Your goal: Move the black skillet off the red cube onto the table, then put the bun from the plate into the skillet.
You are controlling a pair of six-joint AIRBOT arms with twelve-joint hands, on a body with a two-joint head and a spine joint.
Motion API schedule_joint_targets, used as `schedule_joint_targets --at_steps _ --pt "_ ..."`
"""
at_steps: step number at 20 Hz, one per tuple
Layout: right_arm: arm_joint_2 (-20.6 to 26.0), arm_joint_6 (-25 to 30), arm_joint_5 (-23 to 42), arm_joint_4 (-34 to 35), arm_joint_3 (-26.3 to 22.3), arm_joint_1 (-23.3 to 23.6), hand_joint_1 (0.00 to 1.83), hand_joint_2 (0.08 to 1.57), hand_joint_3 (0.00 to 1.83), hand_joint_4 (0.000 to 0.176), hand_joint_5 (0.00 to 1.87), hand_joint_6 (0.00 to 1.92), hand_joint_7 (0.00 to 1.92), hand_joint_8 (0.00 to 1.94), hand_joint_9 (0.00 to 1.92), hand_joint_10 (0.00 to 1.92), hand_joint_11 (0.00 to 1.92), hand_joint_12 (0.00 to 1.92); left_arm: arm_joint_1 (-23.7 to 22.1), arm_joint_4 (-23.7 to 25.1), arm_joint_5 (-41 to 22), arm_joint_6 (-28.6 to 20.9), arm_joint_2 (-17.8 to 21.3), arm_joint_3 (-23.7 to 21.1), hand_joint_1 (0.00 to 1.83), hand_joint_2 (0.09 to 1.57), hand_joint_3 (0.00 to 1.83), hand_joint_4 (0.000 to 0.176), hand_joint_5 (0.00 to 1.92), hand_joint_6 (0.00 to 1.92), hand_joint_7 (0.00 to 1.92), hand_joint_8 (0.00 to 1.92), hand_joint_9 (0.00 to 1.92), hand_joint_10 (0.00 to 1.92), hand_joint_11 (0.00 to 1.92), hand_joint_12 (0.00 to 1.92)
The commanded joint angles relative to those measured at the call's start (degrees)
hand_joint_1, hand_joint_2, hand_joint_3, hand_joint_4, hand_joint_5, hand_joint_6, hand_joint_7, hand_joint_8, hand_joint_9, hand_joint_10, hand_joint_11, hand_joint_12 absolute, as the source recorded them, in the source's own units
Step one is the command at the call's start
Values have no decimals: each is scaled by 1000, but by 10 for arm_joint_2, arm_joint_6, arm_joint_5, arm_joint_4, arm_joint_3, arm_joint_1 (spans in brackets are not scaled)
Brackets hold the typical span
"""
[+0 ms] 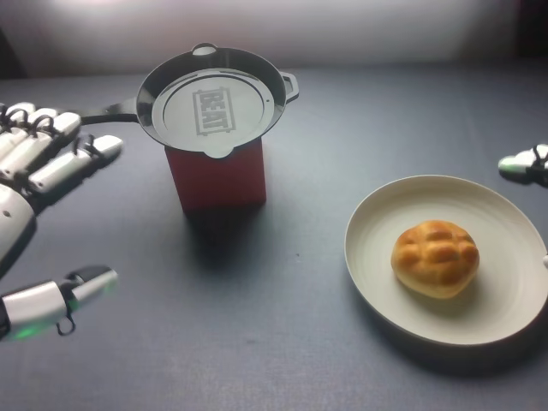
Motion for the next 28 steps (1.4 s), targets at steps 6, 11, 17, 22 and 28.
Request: schedule_joint_targets --at_steps 6,11,17,22,28 --pt "-4 7 67 7 3 5 597 1268 7 55 392 0 401 0 401 0 436 114 -22 -12 -53 -1 -9 21 700 1042 0 155 194 5 81 4 22 3 2 48" --pt "-7 7 63 1 4 5 667 1277 3 32 404 4 426 6 429 8 457 100 -84 -65 -4 -1 -40 89 873 1031 0 96 253 0 153 0 68 0 0 54" --pt "-13 11 53 -8 9 5 601 1295 2 0 461 7 476 4 458 1 448 73 -167 -118 106 -1 -83 186 696 958 0 151 210 0 142 8 54 10 28 17" --pt "-18 17 45 -13 14 5 606 1296 3 0 473 4 481 0 487 4 489 85 -226 -143 204 1 -123 263 782 963 0 141 276 7 201 6 89 8 40 25" --pt "-22 21 39 -17 18 5 597 1297 0 7 478 1 499 3 517 7 514 109 -291 -142 315 33 -171 329 777 1001 0 114 400 4 406 6 362 17 0 739"
